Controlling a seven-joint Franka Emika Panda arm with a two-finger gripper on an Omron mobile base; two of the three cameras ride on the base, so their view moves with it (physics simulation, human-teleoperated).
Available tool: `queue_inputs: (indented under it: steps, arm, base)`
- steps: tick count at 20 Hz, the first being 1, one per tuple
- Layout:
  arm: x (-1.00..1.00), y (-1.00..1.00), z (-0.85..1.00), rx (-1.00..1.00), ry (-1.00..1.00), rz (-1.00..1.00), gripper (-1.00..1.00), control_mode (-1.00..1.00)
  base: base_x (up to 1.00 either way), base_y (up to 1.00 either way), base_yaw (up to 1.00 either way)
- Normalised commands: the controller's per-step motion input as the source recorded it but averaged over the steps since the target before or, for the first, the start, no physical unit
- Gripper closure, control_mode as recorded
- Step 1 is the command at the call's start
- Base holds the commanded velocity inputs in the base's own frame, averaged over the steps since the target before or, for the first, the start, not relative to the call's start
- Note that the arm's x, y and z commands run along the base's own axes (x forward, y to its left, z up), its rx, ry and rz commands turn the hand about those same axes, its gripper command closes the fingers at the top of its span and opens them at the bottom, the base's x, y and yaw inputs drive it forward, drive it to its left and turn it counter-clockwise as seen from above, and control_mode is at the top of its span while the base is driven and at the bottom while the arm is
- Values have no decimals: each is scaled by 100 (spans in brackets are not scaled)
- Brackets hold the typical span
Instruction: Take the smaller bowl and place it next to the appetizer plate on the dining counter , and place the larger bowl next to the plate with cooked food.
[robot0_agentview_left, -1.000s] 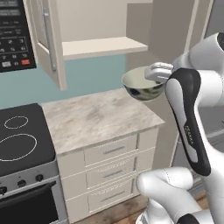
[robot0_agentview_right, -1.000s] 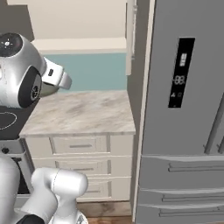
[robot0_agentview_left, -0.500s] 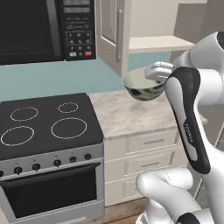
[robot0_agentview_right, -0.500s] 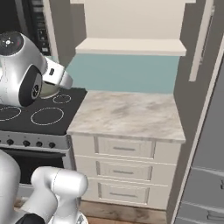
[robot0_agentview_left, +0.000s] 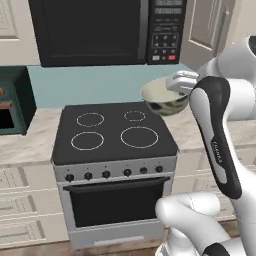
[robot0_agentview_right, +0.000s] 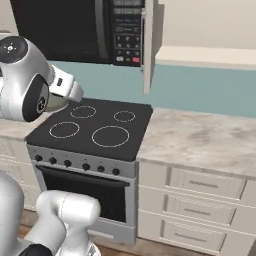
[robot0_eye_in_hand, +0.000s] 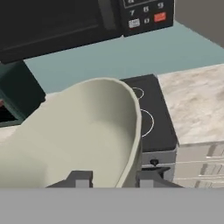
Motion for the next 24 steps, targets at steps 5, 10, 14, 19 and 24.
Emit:
queue_inputs:
  steps: [5,10,14,19,24]
  arm:
    - [0,0,0,0,0,0,100,100]
    - [0,0,0,0,0,0,100,100]
    - [0,0,0,0,0,0,100,100]
    - [0,0,0,0,0,0,100,100]
    - [0,0,0,0,0,0,100,100]
  base:
    - [9,100,26]
    - [18,100,33]
    - [28,100,45]
    - [45,100,52]
    - [69,92,51]
